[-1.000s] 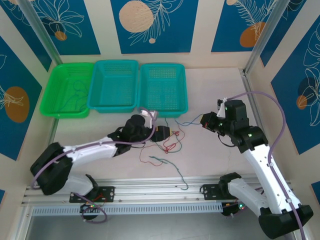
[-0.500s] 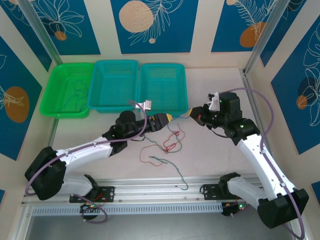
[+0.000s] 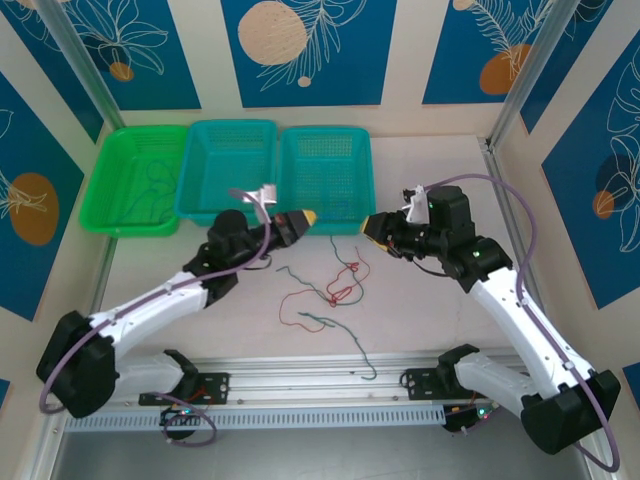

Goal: Untangle the cables

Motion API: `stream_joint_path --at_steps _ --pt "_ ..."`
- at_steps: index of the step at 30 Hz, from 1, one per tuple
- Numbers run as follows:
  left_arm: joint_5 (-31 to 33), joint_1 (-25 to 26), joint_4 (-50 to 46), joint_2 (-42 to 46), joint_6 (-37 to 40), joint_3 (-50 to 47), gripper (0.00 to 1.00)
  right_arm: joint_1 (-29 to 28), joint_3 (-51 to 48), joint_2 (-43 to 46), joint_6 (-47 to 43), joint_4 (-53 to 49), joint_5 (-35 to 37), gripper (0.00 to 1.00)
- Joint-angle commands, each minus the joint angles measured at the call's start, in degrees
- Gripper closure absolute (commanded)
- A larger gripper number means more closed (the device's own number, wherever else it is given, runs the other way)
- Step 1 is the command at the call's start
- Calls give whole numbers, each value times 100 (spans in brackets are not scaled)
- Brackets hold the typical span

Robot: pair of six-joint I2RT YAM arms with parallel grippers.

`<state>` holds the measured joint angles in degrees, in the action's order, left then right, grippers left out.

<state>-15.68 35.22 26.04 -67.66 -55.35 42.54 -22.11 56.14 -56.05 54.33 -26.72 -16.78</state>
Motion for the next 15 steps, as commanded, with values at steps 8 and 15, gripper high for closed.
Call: stream_joint_path --at_steps 8,15 --pt "197 -3955 -2286 242 1370 875 100 -269 -70 261 -361 358 122 58" --pt "0 -5712 -2231 -1941 1520 2076 100 -321 -46 364 -450 86 215 58"
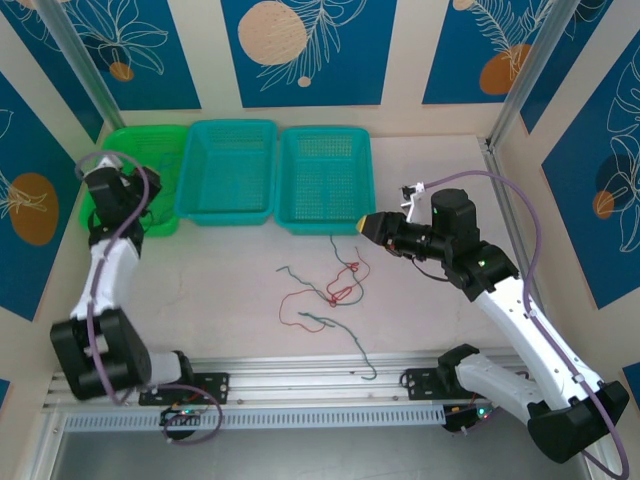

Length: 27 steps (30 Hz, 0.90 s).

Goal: Untangle the cables

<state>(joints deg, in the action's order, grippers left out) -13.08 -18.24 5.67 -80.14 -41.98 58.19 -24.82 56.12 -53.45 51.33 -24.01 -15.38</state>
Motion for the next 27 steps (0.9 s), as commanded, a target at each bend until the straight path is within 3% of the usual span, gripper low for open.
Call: stream_joint_path --at_steps 1,3,4,5,6,7,8,12,14,19,22,27 --pt "-429 -461 -392 -1090 180 894 100 -58 -57 136 -150 -208 111 58" --pt "-474 -530 -928 -1604 361 1572 100 -76 -59 191 -150 -263 159 58" --pt "-305 -521 -1363 -1757 522 1923 85 -93 -52 231 -151 -320 208 58" --pt "-110 -514 -1826 -1882 619 2254 55 -116 -48 263 -155 -389 261 58" --pt "68 -511 -2217 -1947 690 2524 33 -120 -61 288 -142 -441 316 58" --pt "275 -501 -2555 -1984 747 2743 18 -128 -89 329 -119 -481 367 58" --pt "550 -499 -2841 -1988 764 2890 12 -131 -132 373 -79 -484 418 58" --pt "1277 -485 -3648 -1896 882 3138 11 -146 -268 404 20 -359 465 58" --pt "1242 -483 -3763 -1707 1023 3039 11 -146 -269 350 5 -339 471 58" --pt "-194 -273 -3102 -544 922 2165 18 -129 -315 140 -102 -519 774 58" --pt "-846 400 -2858 325 946 1778 19 -95 -422 -27 -192 -726 1135 58" --pt "-798 2188 -2956 1467 1155 1301 22 18 -638 -371 -384 -893 1351 58"
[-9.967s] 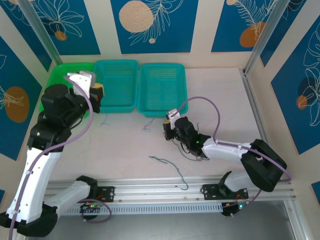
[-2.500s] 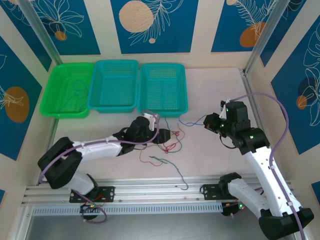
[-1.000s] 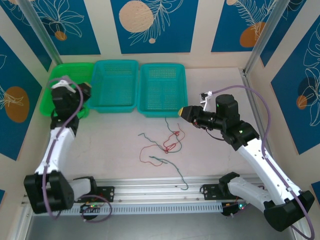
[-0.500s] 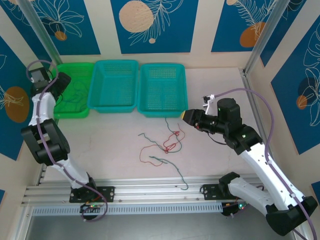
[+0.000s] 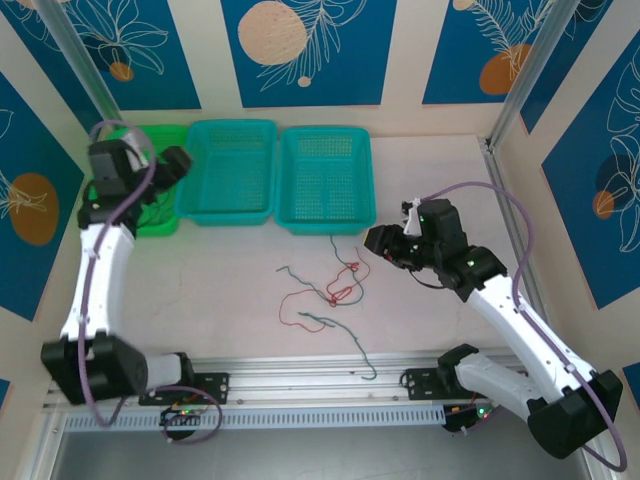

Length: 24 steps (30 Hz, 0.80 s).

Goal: Untangle the cables

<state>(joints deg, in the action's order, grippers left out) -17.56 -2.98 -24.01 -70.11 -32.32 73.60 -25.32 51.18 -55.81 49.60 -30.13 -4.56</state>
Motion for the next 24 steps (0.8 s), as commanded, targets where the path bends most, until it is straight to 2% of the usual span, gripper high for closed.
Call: stream_joint_path --at_steps 1,4,7,11,13,16,18,24 --pt "-233 1057 -31 637 129 -377 23 81 -171 -199 -232 -285 246 57" --pt "518 2241 -48 1144 -157 -1003 25 84 -268 -411 -212 -275 212 57" --pt "1208 3250 223 1380 -870 -1830 27 64 -394 -575 -114 -187 153 56" --pt "2006 4486 1128 1048 -2155 -2841 28 37 -462 -757 -23 -61 65 55" --pt "2176 4899 1487 617 -2563 -3053 28 27 -443 -824 -29 -78 51 55" --pt "2177 5183 1987 -165 -3013 -3187 29 -13 -431 -837 -18 -116 69 55" --pt "2147 5216 2386 -583 -3180 -3278 30 -25 -436 -818 -20 -120 56 54" --pt "2376 5220 2693 -1408 -3365 -3317 31 -110 -460 -726 24 -184 95 54"
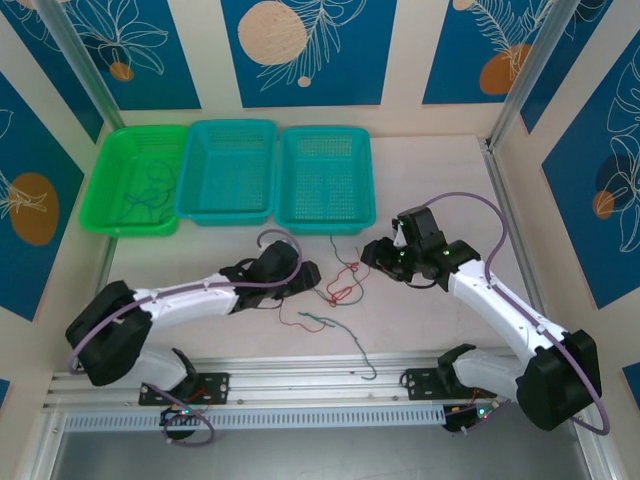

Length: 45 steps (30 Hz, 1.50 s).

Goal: Untangle the cables

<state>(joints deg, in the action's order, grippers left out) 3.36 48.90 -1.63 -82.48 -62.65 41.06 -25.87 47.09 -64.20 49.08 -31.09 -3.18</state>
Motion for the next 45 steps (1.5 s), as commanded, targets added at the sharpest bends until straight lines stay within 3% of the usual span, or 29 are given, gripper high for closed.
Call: stream_joint_path --at_steps 1,9,12,17,22,26,29,32,39,45 --pt "251 31 498 -268 -403 -63 31 -88 -51 129 82 -99 -26 54" --pt "139 25 975 -822 -848 -274 31 -391 -33 241 -18 -36 93 49" --pt "66 18 1121 -977 -752 -179 46 -790 -66 259 -109 126 274 43" --pt "-54 5 1223 -1027 -612 -28 81 -1367 -264 8 -87 283 851 42" --pt "-134 -13 1002 -802 -223 134 100 -1693 10 -813 122 155 1459 44" --pt "-248 -14 932 -574 95 192 100 -2065 828 -1895 73 -360 2218 49" --pt "-335 -46 963 -379 243 200 100 -2223 1523 -2870 465 -1285 3023 49" --pt "-252 -104 836 -69 262 164 100 -2248 1641 -3383 818 -1657 3537 49" --pt "-44 -601 286 1041 520 16 100 -1934 743 -2995 1267 -1356 3604 51" --pt "-224 -1267 -224 1827 914 15 100 -786 -118 -2268 1095 -1026 3230 52"
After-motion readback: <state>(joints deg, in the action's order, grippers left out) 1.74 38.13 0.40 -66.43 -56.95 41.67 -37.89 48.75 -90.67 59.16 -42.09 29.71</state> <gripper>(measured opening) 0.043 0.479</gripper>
